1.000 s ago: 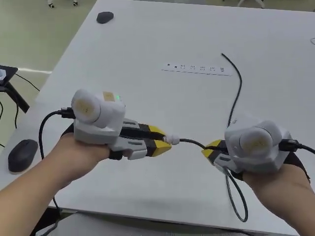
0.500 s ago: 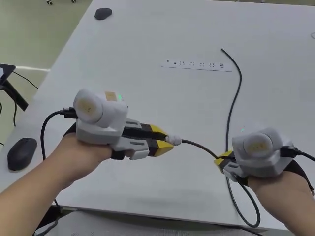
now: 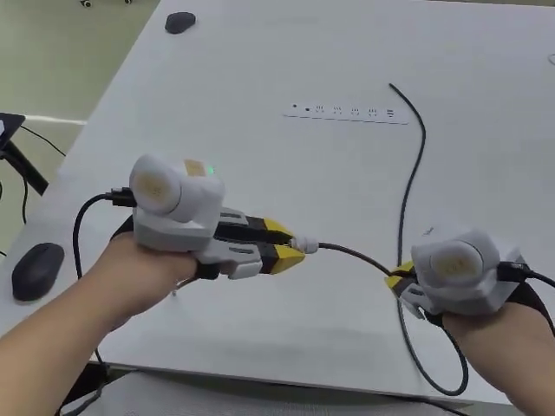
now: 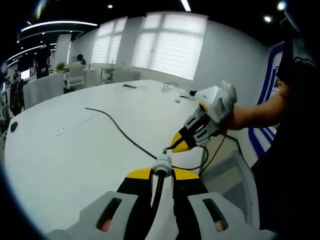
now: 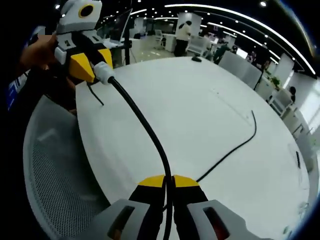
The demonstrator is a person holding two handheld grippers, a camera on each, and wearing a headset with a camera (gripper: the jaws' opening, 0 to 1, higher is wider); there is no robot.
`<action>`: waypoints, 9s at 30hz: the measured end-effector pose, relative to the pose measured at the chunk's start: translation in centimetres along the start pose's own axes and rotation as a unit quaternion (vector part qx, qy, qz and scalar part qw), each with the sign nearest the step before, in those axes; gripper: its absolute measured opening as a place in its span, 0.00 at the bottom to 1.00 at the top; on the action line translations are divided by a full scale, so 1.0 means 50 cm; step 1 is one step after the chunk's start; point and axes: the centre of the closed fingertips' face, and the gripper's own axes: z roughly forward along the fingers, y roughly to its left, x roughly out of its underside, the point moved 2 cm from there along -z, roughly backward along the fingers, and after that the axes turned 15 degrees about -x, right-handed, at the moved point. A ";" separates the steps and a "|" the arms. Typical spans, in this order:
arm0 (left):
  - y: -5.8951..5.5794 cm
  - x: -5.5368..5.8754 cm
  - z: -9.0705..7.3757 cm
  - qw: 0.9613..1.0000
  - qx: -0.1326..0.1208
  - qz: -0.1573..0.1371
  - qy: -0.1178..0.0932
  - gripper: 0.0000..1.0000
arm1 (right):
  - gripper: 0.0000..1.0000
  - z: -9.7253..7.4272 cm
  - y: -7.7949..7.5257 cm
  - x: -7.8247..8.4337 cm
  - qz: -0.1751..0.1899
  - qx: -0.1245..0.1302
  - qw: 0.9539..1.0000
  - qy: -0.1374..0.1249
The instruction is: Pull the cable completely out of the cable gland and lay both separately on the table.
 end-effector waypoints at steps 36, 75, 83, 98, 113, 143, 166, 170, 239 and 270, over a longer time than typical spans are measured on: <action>0.019 0.003 0.006 1.000 -0.011 0.001 0.012 0.14 | 0.12 -0.001 0.091 -0.211 -0.126 -0.085 0.987 -0.059; 0.017 0.006 0.013 1.000 -0.009 0.006 0.014 0.14 | 0.01 0.002 0.058 -0.156 -0.056 -0.071 0.994 -0.066; 0.017 0.003 0.014 1.000 -0.008 0.002 0.010 0.14 | 0.01 -0.006 0.041 -0.134 -0.024 -0.060 0.996 -0.069; 0.008 0.005 0.012 1.000 -0.009 0.000 0.008 0.14 | 0.01 -0.009 0.013 -0.068 0.034 -0.039 0.996 -0.066; 0.003 0.010 0.014 1.000 -0.008 0.001 0.013 0.14 | 0.02 0.017 -0.020 0.023 0.157 -0.025 0.985 -0.064; 0.004 0.001 0.018 1.000 -0.016 -0.001 0.013 0.14 | 0.16 -0.050 0.009 -0.057 0.003 -0.042 0.997 -0.062; -0.017 -0.002 0.008 1.000 -0.009 0.011 0.013 0.15 | 0.13 -0.023 0.111 -0.190 -0.187 -0.056 0.978 -0.079; -0.020 -0.002 0.007 1.000 -0.009 0.012 0.013 0.15 | 0.11 -0.017 0.114 -0.189 -0.188 -0.053 0.978 -0.072; -0.008 0.009 -0.001 1.000 -0.007 0.016 0.007 0.15 | 0.02 0.051 -0.016 0.063 0.237 -0.058 0.965 -0.095; 0.000 0.009 -0.006 1.000 -0.010 0.014 0.006 0.15 | 0.06 0.038 -0.026 0.063 0.202 -0.042 0.975 -0.085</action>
